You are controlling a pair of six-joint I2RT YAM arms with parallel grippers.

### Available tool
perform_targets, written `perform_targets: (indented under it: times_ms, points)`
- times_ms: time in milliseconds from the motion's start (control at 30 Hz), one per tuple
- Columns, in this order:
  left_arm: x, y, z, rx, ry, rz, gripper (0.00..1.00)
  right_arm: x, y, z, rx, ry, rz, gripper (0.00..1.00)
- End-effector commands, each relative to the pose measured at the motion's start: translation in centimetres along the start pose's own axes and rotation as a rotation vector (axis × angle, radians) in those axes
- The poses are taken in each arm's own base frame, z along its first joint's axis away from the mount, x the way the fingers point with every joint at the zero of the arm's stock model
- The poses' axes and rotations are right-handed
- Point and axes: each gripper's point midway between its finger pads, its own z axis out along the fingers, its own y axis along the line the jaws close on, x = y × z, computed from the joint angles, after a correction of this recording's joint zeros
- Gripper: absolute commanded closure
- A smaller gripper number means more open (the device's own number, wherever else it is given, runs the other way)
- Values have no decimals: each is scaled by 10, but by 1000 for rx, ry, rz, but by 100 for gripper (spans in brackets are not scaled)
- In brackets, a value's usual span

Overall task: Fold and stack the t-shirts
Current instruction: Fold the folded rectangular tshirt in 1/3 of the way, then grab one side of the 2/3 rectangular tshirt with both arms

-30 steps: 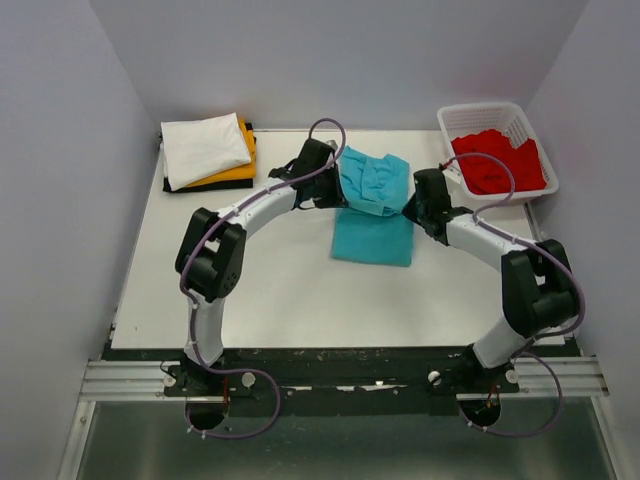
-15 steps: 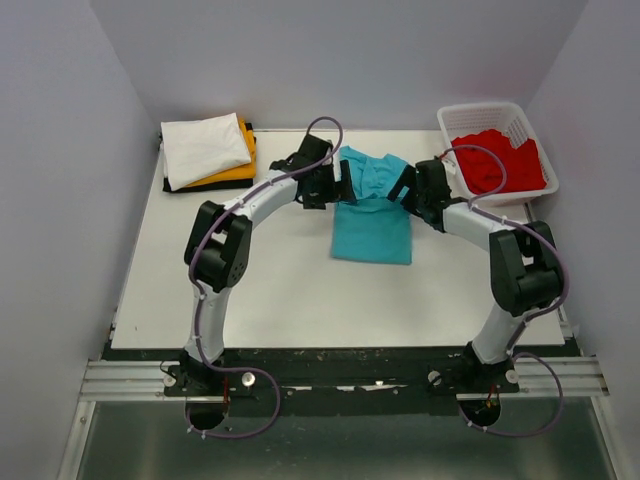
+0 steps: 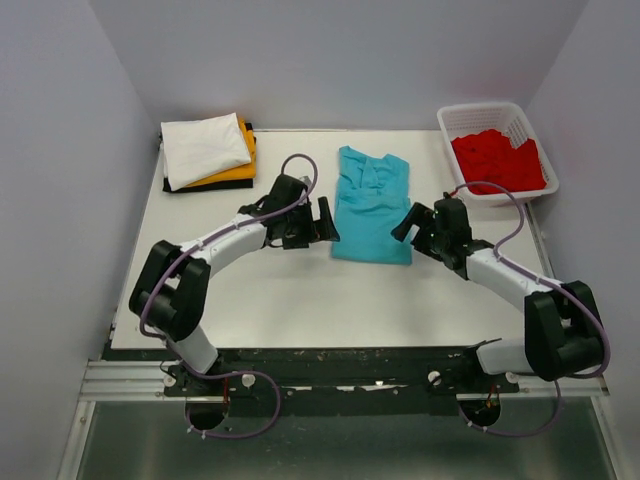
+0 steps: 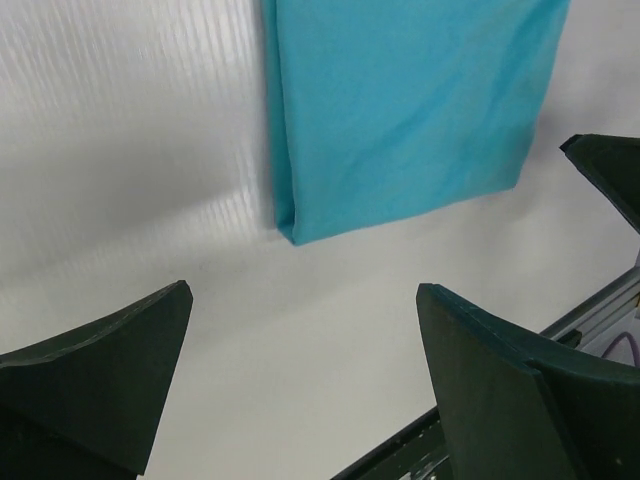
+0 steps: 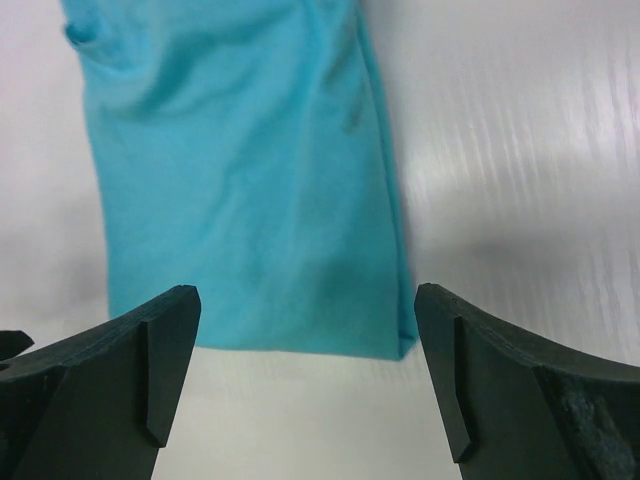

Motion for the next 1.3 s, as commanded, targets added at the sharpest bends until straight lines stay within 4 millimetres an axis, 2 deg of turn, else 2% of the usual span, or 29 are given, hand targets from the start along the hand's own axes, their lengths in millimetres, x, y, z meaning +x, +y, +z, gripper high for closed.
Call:
perform_targets:
  times_ms: [0,167,333,367,567,633,700,767,833,967,1067,1133,1200,1233,1267]
  points:
    - [28,-5,19,54,72,-40,5,35,-21,-6,58,105,55,5]
    - [39,-3,37,32,112,-68,25,49,-32,1,102,144,96,16]
    - [54,0,53,-14,160,-75,35,54,-43,3,146,127,127,23]
    - [55,2,55,-33,160,-79,35,54,-45,2,151,123,131,23]
    - [52,15,73,-110,164,-112,51,63,-52,0,162,134,131,30]
    - [53,16,78,-116,169,-126,60,67,-55,0,167,141,130,33]
    - [54,18,81,-127,179,-129,76,71,-58,1,176,149,133,36]
    - [53,23,84,-159,181,-133,81,73,-59,2,180,157,132,36]
    - [52,25,86,-171,183,-130,100,75,-61,3,184,159,132,38]
    - [53,21,90,-136,188,-132,100,81,-56,3,154,188,133,56]
    - [55,17,89,-115,186,-132,100,92,-50,-1,101,235,139,61]
    - [57,18,87,-112,182,-130,100,96,-48,-2,78,239,143,69]
    - [59,15,83,-77,172,-124,100,102,-48,-5,59,251,142,84]
    - [61,13,80,-54,169,-113,100,105,-46,-7,39,264,136,96]
    - [63,13,76,-42,165,-104,100,108,-44,-9,25,279,134,99]
